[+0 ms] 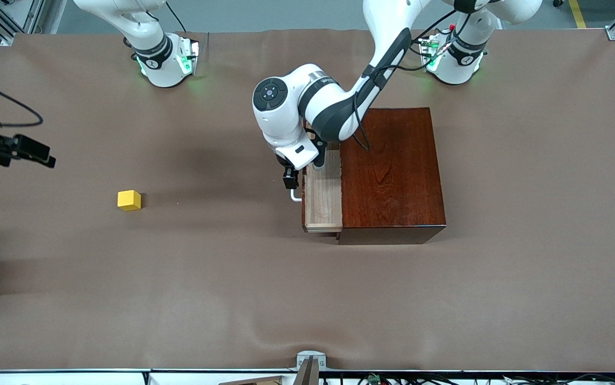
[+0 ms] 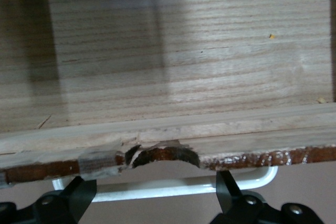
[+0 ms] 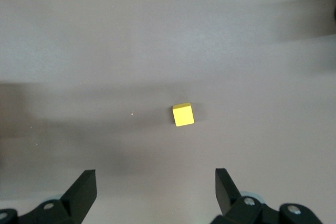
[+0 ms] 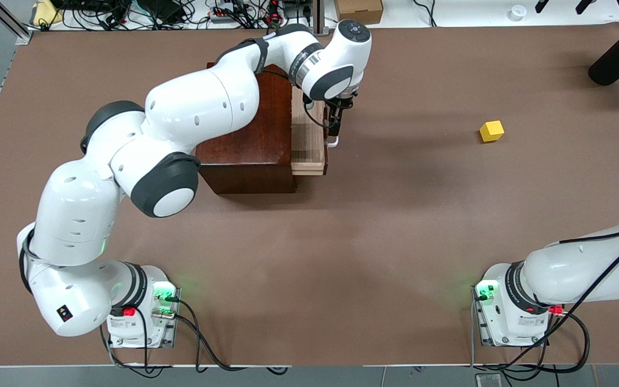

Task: Open drawer, take yellow block, close drawer
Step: 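Push the drawer shut into the box with the left gripper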

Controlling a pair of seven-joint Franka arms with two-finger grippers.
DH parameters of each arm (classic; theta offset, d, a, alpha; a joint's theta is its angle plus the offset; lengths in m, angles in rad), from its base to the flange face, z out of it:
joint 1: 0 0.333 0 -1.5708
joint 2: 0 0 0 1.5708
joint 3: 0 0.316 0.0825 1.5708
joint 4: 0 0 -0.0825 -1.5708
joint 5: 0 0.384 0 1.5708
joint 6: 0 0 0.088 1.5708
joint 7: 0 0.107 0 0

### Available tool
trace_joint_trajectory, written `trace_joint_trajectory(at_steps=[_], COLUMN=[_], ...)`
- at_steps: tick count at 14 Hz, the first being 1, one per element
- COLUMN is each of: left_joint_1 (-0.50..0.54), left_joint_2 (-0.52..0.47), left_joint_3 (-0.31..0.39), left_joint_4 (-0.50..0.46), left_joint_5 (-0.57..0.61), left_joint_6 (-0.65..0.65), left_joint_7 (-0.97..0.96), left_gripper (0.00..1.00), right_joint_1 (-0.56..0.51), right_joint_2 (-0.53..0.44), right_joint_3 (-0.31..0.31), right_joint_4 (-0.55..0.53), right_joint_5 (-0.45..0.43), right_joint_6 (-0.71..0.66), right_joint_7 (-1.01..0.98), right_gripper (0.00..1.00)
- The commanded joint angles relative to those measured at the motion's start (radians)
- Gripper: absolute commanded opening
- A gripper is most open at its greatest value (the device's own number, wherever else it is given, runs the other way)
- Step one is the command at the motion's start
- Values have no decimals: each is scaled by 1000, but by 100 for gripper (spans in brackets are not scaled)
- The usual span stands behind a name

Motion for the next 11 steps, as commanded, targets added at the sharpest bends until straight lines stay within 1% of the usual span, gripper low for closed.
trace_joint_trajectory(at_steps=[1, 6, 8, 11], left_joint_1=[6, 3, 1, 1], left_joint_2=[-6, -6, -6, -7], left_joint_3=[29, 79, 92, 106], left_joint_4=[-8, -9, -12, -9], left_joint_5=[48, 48, 57, 78], left_joint_6=[-82, -135, -149, -186], left_joint_7=[30, 24, 2, -30], left_gripper=[100, 100, 100, 100], right_joint_1=[-2, -7, -2, -2], right_joint_2=[-63, -92, -118, -117], right_joint_3=[0, 0, 0, 0], right_joint_4=[-44, -88, -142, -139], right_joint_5=[-16, -16, -18, -19], right_joint_6=[2, 39, 75, 74], right_joint_7=[19, 21, 21, 22], right_gripper=[100, 100, 100, 100])
